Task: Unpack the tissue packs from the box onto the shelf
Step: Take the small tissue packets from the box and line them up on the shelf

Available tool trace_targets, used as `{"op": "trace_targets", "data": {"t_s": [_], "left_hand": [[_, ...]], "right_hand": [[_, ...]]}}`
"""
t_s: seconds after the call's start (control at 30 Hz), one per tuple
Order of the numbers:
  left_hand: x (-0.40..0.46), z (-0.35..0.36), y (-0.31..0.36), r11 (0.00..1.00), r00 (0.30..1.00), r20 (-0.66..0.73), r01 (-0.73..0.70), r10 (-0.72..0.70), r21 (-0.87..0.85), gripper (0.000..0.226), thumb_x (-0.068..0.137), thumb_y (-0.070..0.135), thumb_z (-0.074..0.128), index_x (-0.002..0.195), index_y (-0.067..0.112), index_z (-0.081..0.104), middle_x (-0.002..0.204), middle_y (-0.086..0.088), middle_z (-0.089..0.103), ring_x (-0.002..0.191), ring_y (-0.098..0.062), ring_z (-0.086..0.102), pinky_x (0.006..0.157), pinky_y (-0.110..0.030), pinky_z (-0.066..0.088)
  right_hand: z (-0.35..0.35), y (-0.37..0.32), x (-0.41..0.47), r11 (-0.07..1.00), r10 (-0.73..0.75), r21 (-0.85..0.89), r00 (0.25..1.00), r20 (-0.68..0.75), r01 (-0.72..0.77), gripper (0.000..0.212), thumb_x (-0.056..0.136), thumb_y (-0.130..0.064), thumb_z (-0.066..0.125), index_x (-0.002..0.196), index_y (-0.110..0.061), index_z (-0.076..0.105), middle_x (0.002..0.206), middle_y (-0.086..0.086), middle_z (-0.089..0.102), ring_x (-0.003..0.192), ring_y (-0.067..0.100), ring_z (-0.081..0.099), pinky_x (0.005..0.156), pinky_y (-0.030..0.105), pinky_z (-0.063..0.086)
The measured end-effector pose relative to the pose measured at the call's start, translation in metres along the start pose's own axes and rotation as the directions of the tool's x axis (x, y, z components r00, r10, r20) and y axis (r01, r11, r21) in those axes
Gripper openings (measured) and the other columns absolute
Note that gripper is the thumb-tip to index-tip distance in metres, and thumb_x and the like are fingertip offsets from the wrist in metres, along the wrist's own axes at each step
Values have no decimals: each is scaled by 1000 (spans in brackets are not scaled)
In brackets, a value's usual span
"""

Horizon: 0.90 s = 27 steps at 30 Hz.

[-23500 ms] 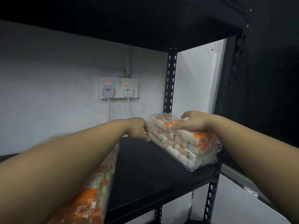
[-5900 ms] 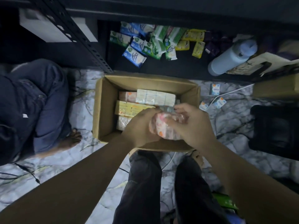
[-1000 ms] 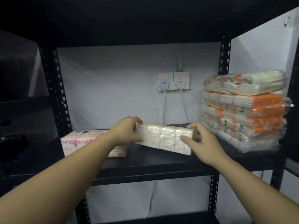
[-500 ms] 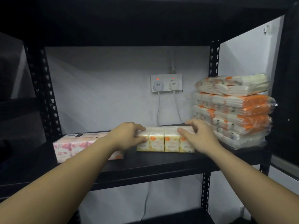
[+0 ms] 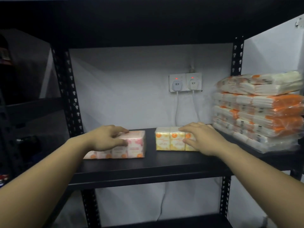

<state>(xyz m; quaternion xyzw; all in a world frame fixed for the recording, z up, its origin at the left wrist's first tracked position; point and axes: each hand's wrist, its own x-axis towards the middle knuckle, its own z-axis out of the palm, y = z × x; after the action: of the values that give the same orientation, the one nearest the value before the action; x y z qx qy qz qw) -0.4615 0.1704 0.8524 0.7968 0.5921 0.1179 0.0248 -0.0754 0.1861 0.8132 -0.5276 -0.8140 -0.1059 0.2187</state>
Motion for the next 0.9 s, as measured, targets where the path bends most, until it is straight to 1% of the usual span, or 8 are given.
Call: {"op": "trace_targets", "data": {"t_s": [0.17, 0.33, 0.43, 0.53, 0.63, 0.7, 0.8, 0.9], "left_hand": [[-19, 3, -24, 1000, 996, -86, -9, 9, -9, 59, 86, 58, 68, 142, 46, 51, 139, 9, 61, 119, -15, 58, 102, -33, 47], [-15, -2, -23, 994, 999, -48, 0, 6, 113, 99, 76, 84, 61, 157, 31, 37, 133, 5, 48, 117, -19, 54, 103, -36, 45], [-13, -1, -22, 998, 998, -62, -20, 24, 63, 86, 82, 78, 62, 150, 28, 49, 122, 8, 47, 107, -14, 54, 95, -30, 45], [-20, -1, -28, 999, 990, -137, -37, 33, -30, 78, 82, 78, 62, 145, 33, 53, 118, 10, 49, 102, -7, 55, 87, -25, 44], [-29, -3, -33, 982, 961, -273, -88, 40, -165, 71, 83, 78, 60, 141, 38, 55, 117, 14, 51, 104, -3, 55, 87, -23, 43], [-32, -4, -27, 934, 936, -351, -155, 34, -322, 64, 87, 73, 60, 137, 34, 59, 117, 11, 60, 105, -5, 62, 89, -26, 49], [-36, -4, -7, 787, 936, -352, -196, -28, -585, 47, 92, 63, 61, 127, 31, 55, 109, 6, 71, 91, -3, 73, 69, -20, 57], [-38, -5, 3, 712, 947, -313, -166, -79, -683, 36, 99, 49, 61, 127, 28, 52, 116, 4, 69, 95, -5, 74, 68, -20, 59]], "right_hand": [[2, -11, 19, 998, 62, 20, 996, 56, -64, 55, 94, -48, 63, 147, -37, 52, 148, -8, 55, 134, 19, 46, 111, 42, 39], [22, -80, 28, 988, -52, 139, 992, -119, 69, 55, 92, -53, 62, 142, -31, 55, 139, -8, 55, 134, 17, 44, 110, 40, 39], [31, -113, 32, 968, -94, 217, 985, -144, 124, 60, 94, -60, 58, 145, -30, 52, 139, -12, 53, 131, 9, 43, 107, 34, 42], [38, -129, 34, 929, -23, 360, 983, -181, 88, 71, 92, -67, 59, 151, -30, 46, 145, -14, 47, 131, 7, 44, 103, 29, 42], [42, -140, 37, 824, 129, 566, 967, -218, 18, 87, 80, -77, 62, 154, -39, 35, 151, -16, 42, 134, 7, 47, 105, 34, 45], [44, -149, 40, 686, 174, 728, 970, -168, 4, 93, 72, -77, 71, 151, -50, 29, 146, -18, 50, 131, 5, 52, 107, 42, 49], [43, -166, 52, 477, 101, 877, 988, -121, 59, 98, 71, -60, 85, 148, -56, 25, 128, -28, 62, 121, 0, 61, 103, 44, 54], [30, -173, 67, 400, 130, 906, 970, -204, 137, 97, 73, -42, 91, 146, -54, 28, 120, -23, 65, 112, -1, 65, 92, 34, 60]]}}
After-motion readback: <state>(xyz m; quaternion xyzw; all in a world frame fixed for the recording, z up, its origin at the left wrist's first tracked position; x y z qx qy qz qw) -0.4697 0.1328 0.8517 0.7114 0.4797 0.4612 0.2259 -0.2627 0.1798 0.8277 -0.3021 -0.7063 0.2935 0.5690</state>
